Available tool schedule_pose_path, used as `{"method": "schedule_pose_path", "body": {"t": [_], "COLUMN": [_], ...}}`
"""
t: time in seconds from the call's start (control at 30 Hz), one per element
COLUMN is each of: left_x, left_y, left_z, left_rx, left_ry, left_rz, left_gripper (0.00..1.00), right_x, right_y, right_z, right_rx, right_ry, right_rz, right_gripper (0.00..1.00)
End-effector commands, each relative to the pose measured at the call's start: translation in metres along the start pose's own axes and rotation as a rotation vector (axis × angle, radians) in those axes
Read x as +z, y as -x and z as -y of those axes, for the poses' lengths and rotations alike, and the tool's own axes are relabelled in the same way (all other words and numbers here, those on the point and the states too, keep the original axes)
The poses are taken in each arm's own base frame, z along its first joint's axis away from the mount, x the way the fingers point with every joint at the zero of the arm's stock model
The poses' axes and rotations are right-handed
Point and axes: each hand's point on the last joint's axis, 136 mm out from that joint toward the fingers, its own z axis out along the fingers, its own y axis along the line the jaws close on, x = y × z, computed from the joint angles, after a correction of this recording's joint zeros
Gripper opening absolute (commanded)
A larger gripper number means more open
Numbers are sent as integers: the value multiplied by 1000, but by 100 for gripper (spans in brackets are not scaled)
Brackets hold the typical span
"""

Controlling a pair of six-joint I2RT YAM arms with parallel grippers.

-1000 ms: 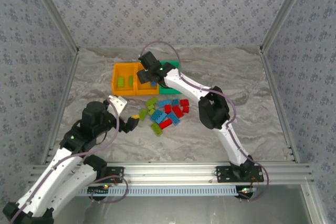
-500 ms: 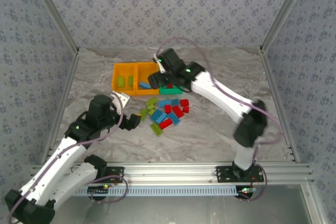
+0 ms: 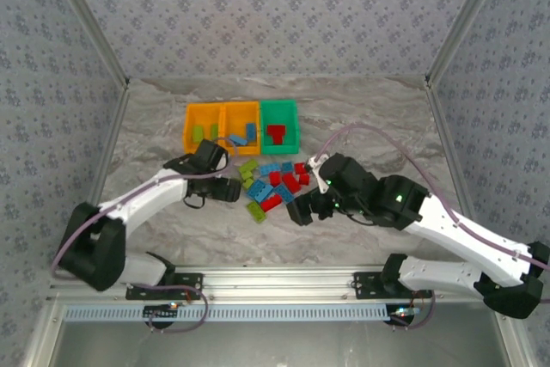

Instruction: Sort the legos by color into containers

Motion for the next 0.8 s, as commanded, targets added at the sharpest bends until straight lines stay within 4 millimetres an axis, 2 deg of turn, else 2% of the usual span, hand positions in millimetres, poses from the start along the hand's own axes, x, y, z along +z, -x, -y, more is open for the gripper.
{"method": "schedule_pose_path", "body": {"t": [0.0, 0.33, 0.43, 0.57, 0.67, 0.77], "left_x": [9, 53, 59, 60, 55, 38], "left_y": [17, 18, 18, 17, 16, 21], "left_z": [0, 18, 20, 23, 29, 33], "left_rx": [-14, -18, -22, -25, -29, -50], "left_ry": [37, -29, -38, -54, -93, -122], "left_rz": [12, -85, -94, -104, -102, -62], "left_gripper": [85, 69, 57, 38, 32, 30], "right_x": [-7, -11, -8, -7, -6, 0], "right_y": [-12, -5, -7, -6, -4, 0], "right_z": [10, 15, 18, 17, 16, 0], "right_rx": [63, 77, 88, 99, 107, 100], "right_ry": [-48, -87, -99, -97, -95, -15], "right_rz": [-34, -6, -11, -6, 2, 2], "right_gripper": [100, 100, 100, 100, 100, 100]}}
